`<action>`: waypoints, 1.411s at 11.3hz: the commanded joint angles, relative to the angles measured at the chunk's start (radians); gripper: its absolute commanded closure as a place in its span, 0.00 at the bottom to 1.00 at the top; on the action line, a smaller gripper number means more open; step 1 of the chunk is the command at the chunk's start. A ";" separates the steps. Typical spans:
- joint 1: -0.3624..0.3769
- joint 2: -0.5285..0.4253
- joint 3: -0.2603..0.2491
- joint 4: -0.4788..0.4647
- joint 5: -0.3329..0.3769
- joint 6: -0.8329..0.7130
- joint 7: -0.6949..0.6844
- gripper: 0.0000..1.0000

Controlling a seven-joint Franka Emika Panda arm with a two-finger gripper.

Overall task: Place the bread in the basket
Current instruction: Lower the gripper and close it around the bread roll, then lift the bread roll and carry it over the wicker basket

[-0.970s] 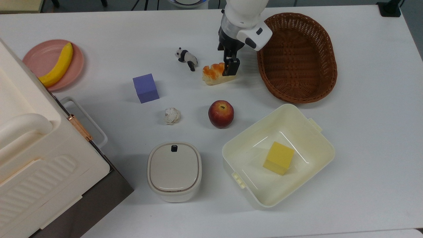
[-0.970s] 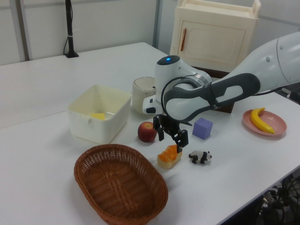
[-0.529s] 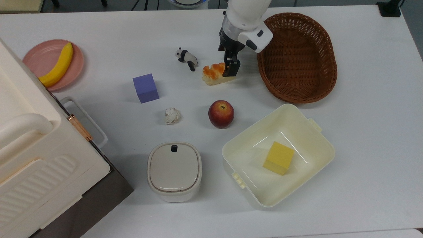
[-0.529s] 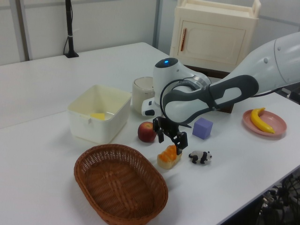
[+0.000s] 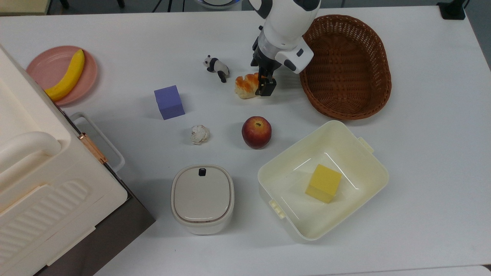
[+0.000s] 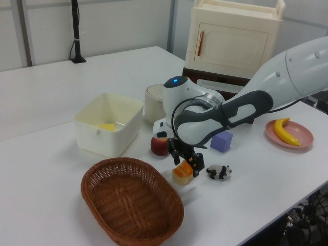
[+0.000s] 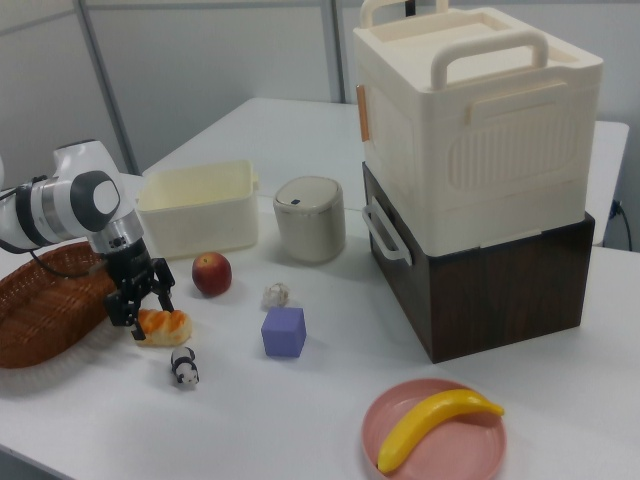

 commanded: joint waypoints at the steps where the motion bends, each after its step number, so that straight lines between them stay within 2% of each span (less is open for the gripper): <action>1: 0.029 0.012 -0.029 0.003 -0.052 0.029 0.036 0.82; 6: 0.026 0.010 -0.029 0.036 -0.055 0.021 0.101 0.83; 9: 0.037 -0.008 -0.027 0.106 -0.041 0.009 0.253 0.83; 12: 0.088 -0.016 -0.021 0.169 -0.033 -0.022 0.495 0.82; 13: 0.100 -0.023 -0.020 0.199 -0.022 -0.049 0.555 0.82; 15: 0.126 -0.028 -0.018 0.284 0.057 -0.147 0.573 0.82; 16: 0.146 -0.031 -0.017 0.321 0.073 -0.195 0.573 0.82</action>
